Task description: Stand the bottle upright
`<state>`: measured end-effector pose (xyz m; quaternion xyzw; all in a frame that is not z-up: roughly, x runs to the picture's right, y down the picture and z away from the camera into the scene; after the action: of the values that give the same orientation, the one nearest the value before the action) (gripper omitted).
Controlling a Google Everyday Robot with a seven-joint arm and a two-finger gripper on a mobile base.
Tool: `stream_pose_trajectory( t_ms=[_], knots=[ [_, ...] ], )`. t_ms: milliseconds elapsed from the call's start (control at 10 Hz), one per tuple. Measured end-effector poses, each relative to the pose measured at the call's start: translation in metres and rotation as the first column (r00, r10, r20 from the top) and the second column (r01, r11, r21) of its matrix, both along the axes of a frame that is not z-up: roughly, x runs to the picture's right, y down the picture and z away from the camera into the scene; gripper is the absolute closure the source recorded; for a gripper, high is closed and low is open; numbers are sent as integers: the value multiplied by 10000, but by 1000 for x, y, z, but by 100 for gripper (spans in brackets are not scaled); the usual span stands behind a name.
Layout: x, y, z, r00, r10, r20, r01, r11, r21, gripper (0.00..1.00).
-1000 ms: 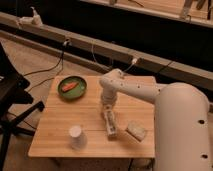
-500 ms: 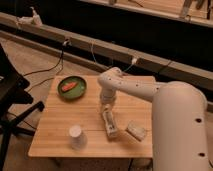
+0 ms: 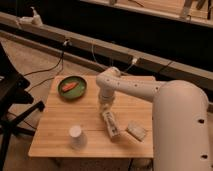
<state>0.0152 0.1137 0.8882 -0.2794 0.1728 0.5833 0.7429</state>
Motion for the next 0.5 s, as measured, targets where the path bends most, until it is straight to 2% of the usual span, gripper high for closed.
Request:
stream_pose_trajectory(
  t_ms=[200, 500],
  knots=[
    [-2, -4, -4, 10000, 8, -19, -8, 9997, 224, 100],
    [-2, -33, -25, 9998, 202, 78, -209, 9945, 1021, 100]
  ],
)
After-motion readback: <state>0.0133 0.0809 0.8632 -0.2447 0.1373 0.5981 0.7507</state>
